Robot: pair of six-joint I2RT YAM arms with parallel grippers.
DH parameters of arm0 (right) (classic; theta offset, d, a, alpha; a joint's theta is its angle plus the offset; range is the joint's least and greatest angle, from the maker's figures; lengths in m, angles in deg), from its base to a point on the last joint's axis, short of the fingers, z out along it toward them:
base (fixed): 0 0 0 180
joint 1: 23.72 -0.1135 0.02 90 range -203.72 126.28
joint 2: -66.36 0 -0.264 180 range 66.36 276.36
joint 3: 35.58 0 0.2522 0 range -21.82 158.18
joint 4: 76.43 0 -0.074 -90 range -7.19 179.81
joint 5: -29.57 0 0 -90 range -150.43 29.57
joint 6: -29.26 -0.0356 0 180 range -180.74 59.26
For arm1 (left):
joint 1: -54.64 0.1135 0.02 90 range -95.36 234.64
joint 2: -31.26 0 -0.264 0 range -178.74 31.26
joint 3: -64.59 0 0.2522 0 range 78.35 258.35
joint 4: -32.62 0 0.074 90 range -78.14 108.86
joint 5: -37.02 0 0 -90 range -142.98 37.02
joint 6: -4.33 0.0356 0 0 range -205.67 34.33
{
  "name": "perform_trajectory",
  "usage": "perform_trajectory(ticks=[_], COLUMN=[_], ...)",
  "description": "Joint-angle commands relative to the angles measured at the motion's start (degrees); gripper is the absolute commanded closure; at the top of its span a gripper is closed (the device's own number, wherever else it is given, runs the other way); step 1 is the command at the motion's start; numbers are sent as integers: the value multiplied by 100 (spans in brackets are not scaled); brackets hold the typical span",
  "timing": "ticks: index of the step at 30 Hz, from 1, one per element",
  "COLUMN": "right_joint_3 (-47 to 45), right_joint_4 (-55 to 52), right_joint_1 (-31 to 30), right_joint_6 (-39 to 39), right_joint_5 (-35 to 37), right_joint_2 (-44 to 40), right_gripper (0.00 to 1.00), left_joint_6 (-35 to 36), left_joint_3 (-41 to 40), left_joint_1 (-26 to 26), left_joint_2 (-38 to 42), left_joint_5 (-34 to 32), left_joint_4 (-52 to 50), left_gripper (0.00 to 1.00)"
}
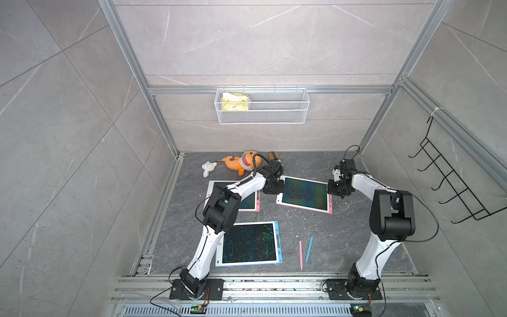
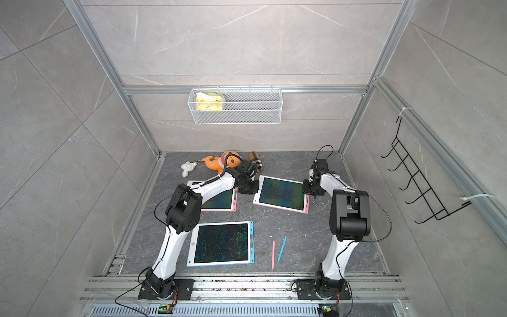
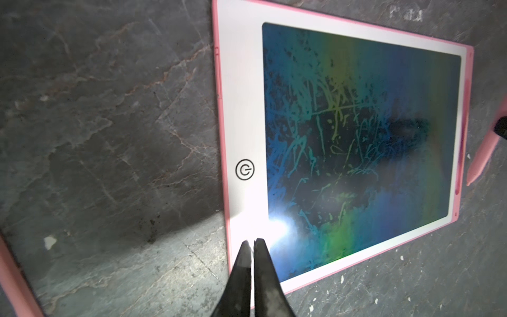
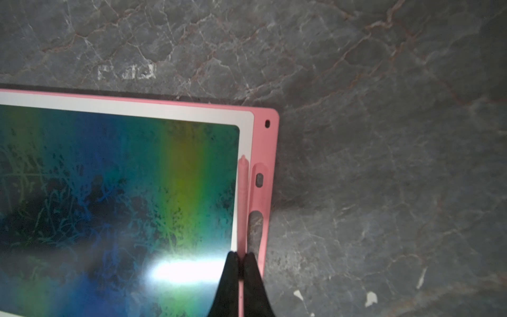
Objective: Place the stylus back onto the writing tablet
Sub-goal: Place the stylus on the writing tablet.
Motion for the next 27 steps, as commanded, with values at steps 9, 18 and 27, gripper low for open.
perform_trajectory(ticks=[9,18,27], right_joint_3=[162,145,92], right_joint_4=[-184,-287,-290], right_joint_1=[68,175,201], right_joint_6=[114,-70,-113], right_joint_5=[3,-239,-441], right_joint_2=[198,178,180], right_gripper=[100,100,100], left_joint_6=[35,5,5], left_joint_3=[571,635,544], left_joint_1=[3,7,8], left_joint_2=[-625,-771,-704], left_joint_5=[257,236,107], left_joint_4=[-162,-225,-271], left_gripper=[93,96,97])
